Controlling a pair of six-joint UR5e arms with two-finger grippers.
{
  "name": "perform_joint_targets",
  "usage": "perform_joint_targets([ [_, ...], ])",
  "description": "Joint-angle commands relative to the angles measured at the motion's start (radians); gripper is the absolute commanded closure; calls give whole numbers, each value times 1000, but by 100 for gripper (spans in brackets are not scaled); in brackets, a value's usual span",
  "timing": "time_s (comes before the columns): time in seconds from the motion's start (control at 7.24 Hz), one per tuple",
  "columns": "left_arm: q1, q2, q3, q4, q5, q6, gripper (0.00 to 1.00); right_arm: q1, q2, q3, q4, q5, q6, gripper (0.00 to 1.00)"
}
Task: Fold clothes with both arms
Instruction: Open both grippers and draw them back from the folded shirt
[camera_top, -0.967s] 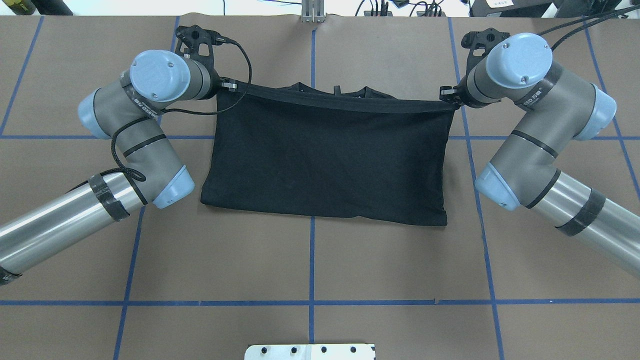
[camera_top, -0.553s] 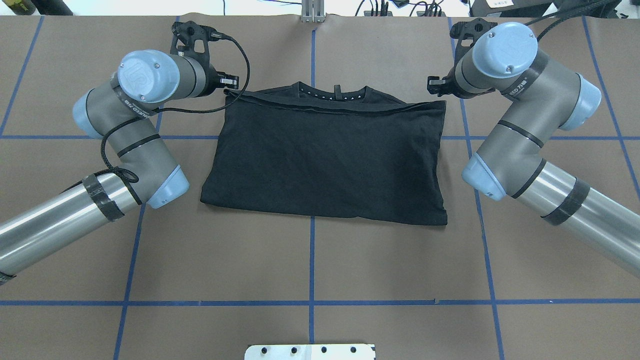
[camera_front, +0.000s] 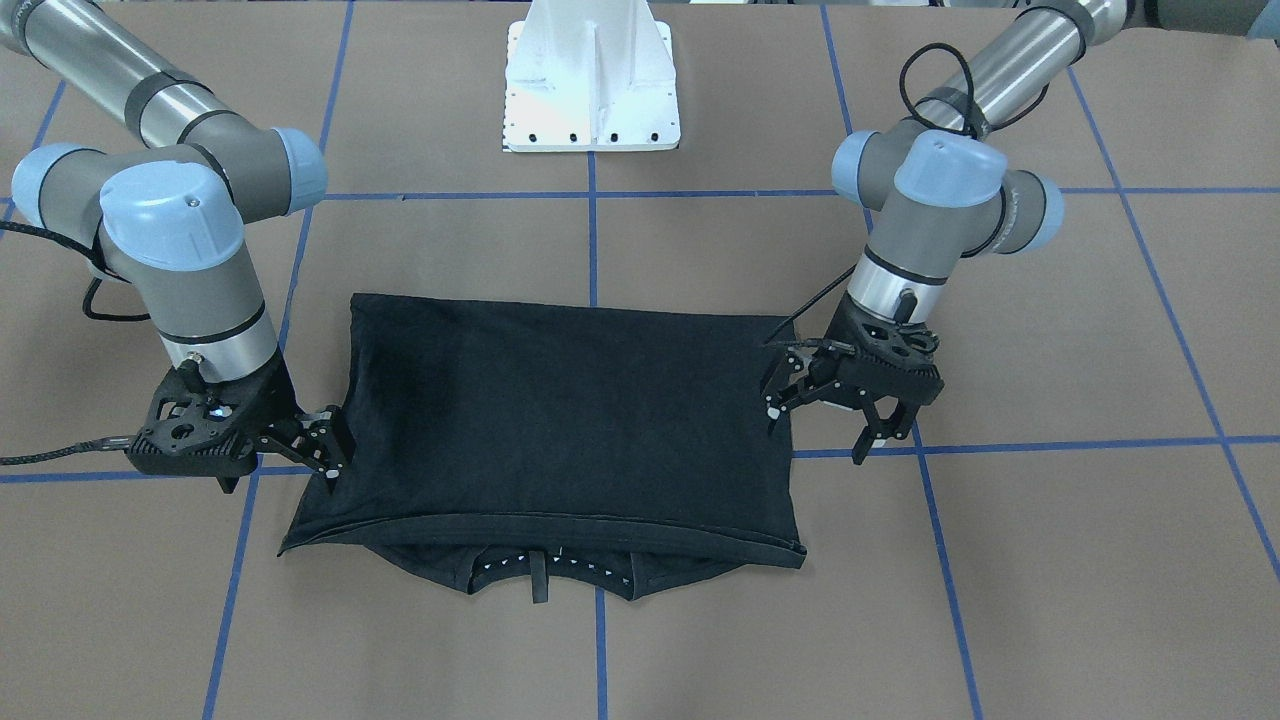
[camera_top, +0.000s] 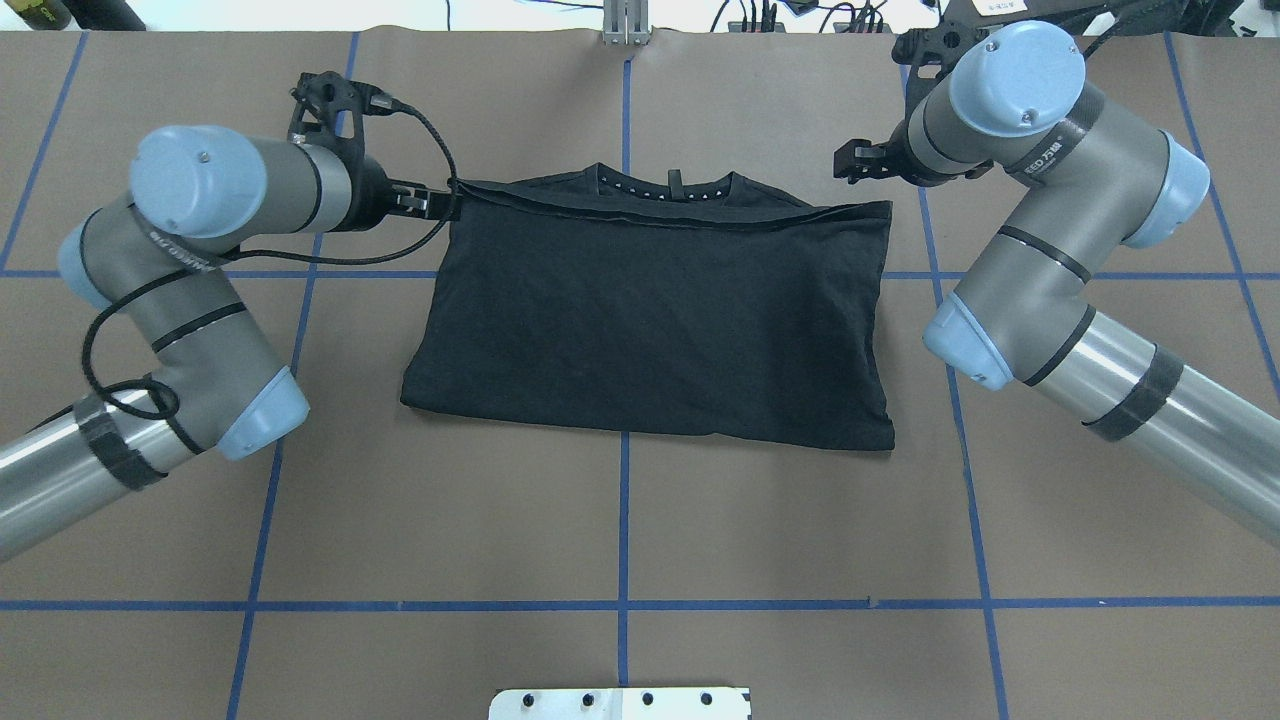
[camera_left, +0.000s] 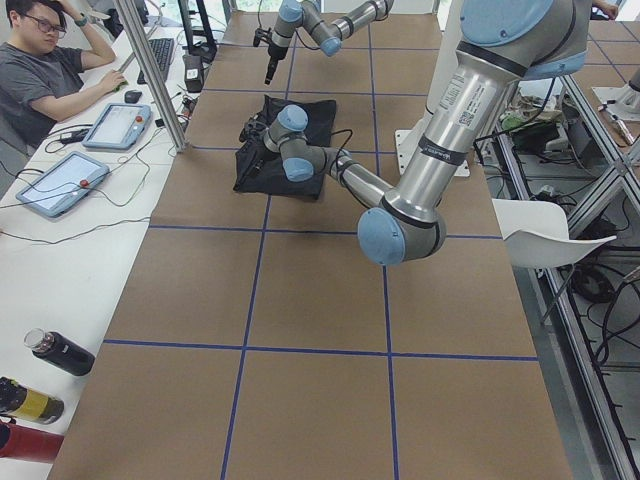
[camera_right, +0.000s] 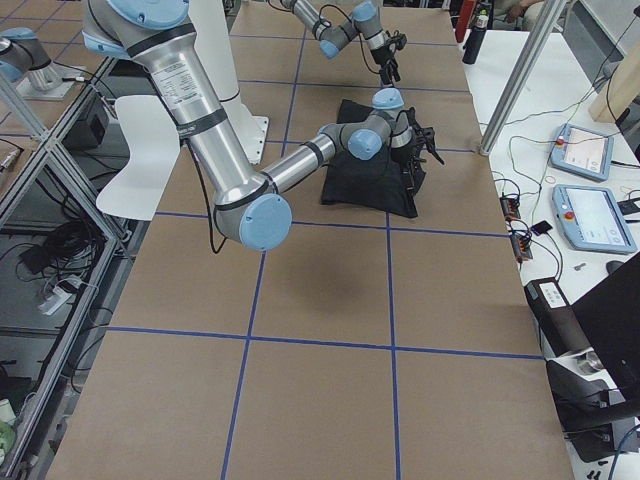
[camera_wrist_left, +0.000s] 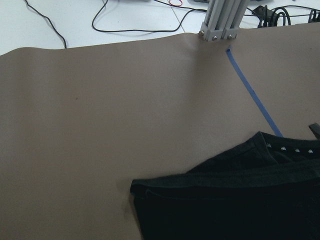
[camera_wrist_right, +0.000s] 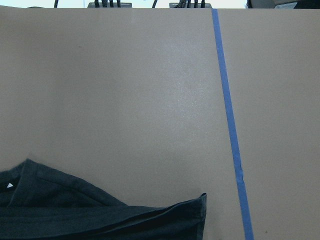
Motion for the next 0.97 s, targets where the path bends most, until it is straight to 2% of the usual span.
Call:
perform_joint_targets([
  [0.0, 50, 146, -146, 0, -34, -24, 0, 0, -10, 32, 0, 4, -8, 0],
  [0.28, 166, 168, -153, -2, -19, -197, 0, 0, -12, 37, 0, 4, -8, 0],
  [0.41, 211, 171, -142, -3, 22, -225, 0, 0, -10, 37, 0, 4, -8, 0],
  [0.83, 245, 178, -120, -3, 50, -245, 10, 0, -10, 37, 0, 4, -8, 0],
])
